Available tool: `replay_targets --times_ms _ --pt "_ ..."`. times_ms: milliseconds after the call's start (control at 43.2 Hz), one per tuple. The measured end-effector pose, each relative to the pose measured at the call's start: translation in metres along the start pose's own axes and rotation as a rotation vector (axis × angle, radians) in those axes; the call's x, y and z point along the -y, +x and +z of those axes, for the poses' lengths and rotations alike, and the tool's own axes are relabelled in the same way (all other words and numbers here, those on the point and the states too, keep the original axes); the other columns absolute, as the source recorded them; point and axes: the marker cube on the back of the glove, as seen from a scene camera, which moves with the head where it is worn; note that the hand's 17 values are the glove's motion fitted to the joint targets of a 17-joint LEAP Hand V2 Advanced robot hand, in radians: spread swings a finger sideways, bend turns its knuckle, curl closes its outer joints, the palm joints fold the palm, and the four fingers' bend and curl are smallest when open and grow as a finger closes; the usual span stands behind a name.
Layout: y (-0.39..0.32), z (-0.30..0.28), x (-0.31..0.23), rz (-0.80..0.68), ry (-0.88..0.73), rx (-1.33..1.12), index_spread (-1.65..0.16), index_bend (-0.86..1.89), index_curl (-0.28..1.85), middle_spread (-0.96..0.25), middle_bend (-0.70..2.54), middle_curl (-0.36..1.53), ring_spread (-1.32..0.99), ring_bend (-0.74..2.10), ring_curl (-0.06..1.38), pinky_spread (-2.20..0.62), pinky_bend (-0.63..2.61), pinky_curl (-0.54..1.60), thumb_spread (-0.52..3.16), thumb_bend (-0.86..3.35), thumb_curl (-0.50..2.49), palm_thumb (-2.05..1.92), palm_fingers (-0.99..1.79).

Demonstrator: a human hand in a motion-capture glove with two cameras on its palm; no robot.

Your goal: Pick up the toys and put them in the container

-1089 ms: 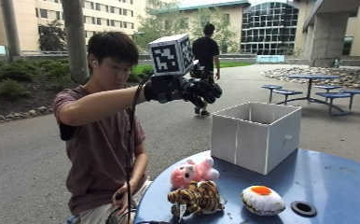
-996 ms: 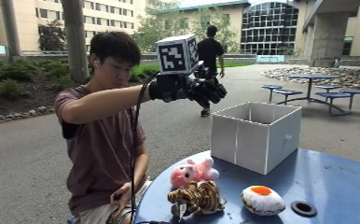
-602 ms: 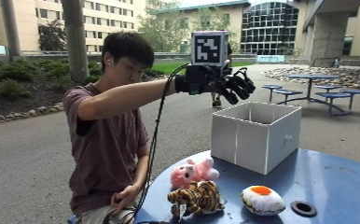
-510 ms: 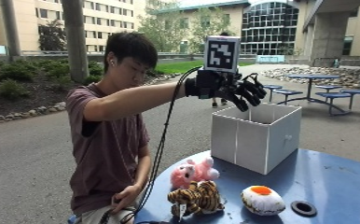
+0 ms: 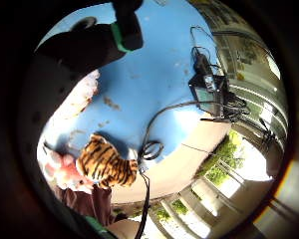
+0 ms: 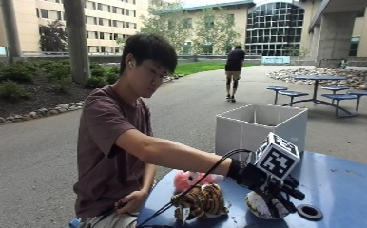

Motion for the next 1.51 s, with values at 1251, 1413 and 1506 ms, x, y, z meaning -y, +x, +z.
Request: replay_targets --times_ms 1251,1413,1506 --pt "-0.209 -0.247 -0.174 -0.311 0.604 0.071 -0.24 1.07 0.67 -0.23 1.31 0.74 -0.35 1.54 0.65 -0.38 1.31 0.56 0.62 0.15 0.99 0.61 0.86" --pt "-0.308 -0.220 -0.167 -0.436 0.559 -0.094 -0.26 1.07 0.73 -0.24 1.31 0.78 -0.35 1.58 0.67 -0.37 1.36 0.59 0.52 0.14 1.04 0.63 0.78" --pt "-0.361 -0.208 -0.163 -0.476 0.505 -0.082 -0.27 1.05 0.76 -0.25 1.30 0.80 -0.35 1.58 0.68 -0.37 1.40 0.60 0.48 0.14 1.07 0.63 0.73"
